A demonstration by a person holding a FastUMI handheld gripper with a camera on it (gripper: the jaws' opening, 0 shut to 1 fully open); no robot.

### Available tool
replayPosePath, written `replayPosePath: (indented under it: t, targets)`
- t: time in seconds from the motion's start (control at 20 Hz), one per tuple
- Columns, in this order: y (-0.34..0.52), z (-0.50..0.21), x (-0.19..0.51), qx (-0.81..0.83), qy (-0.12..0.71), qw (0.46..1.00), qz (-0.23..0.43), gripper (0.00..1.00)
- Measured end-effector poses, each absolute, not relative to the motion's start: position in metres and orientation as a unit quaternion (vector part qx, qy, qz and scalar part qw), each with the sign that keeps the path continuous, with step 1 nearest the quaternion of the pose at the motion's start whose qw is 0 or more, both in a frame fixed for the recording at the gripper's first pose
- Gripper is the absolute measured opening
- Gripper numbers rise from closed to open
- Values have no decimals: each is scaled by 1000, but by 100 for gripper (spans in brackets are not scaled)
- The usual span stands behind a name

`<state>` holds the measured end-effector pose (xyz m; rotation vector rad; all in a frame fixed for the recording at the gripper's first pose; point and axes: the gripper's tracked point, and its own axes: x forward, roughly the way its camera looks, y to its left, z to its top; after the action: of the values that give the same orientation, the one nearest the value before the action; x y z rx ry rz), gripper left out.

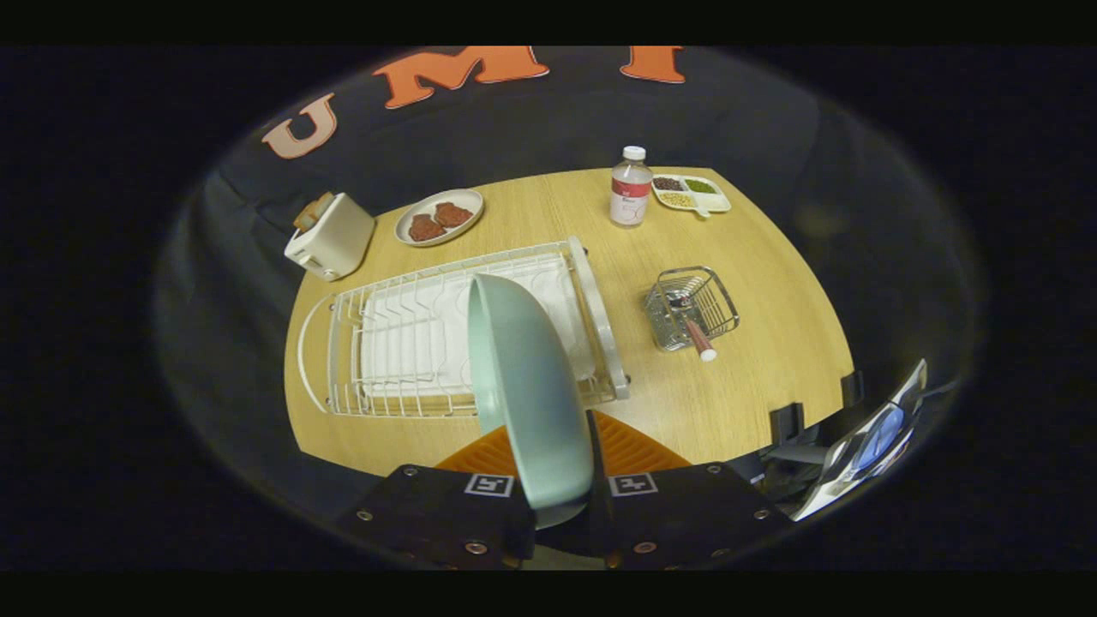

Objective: Take the plate from the dish rack, then take the spoon from the basket and place it into the plate.

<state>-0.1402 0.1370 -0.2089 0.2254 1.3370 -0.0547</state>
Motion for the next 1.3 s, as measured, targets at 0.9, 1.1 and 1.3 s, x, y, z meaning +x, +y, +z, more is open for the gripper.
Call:
replayPosePath:
  t: [0.9,1.1,1.3]
  targets:
    - [125,-299,-240,244,629,726,130,26]
    - [135,-322,-257,275,625,716,146,26]
    - [151,-340,-262,323,618,703,137,26]
